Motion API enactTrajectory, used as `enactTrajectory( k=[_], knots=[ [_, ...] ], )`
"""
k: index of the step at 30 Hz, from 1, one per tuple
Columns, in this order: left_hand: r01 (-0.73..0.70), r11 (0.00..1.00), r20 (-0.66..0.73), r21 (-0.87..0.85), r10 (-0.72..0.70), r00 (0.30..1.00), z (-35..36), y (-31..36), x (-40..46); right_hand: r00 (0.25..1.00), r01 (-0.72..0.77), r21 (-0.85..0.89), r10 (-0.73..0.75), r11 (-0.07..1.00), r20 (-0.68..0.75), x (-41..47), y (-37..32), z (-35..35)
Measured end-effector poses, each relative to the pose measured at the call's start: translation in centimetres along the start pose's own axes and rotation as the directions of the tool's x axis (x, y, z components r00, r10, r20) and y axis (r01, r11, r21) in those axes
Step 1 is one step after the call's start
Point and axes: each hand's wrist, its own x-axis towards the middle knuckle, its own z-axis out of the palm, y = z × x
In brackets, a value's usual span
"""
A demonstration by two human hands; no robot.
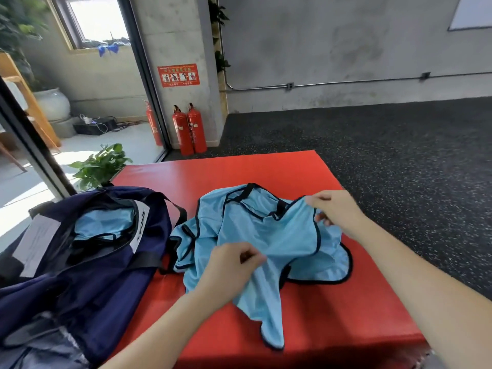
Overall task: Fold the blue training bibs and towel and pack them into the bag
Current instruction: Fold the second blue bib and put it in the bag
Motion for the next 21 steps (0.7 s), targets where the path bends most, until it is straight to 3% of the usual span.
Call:
enactTrajectory(
  k=[3,7,8,10,13,16,19,21],
  knots=[
    [-0.023,0.995,-0.101,-0.095,0.014,0.995,-1.2,2.6,3.6,0.991,0.05,0.037,-0.045,0.998,-0.125,3.0,-1.5,-2.6],
    [-0.103,0.994,-0.094,-0.023,0.101,0.99,-0.4,5.5,8.7,0.962,0.024,0.108,0.006,0.994,-0.271,6.3,-2.2,-5.4],
    [-0.101,0.995,-0.054,0.017,0.102,0.993,0.1,5.8,9.4,0.959,-0.007,0.076,0.028,0.997,-0.282,6.7,-1.9,-5.7],
    [-0.081,0.992,0.03,0.098,0.079,0.996,1.2,5.7,9.9,0.959,-0.043,-0.162,-0.004,0.986,-0.283,6.8,-0.8,-5.6],
    [-0.128,0.976,0.054,0.173,0.121,0.991,2.5,4.2,8.1,0.983,0.068,-0.443,-0.134,0.894,-0.121,3.5,0.6,-3.9],
    [-0.118,0.946,0.024,0.301,0.116,0.993,3.2,1.3,5.5,0.98,0.195,-0.522,-0.143,0.83,0.138,0.5,3.4,-1.1],
    [0.065,0.918,-0.009,0.39,-0.066,0.998,2.9,-1.7,3.7,0.93,0.318,-0.599,-0.119,0.735,0.349,-1.5,5.8,1.1],
    [0.201,0.876,0.05,0.439,-0.248,0.968,2.9,-3.3,3.3,0.894,0.388,-0.655,-0.093,0.649,0.438,-2.0,6.6,1.8]
  ],
)
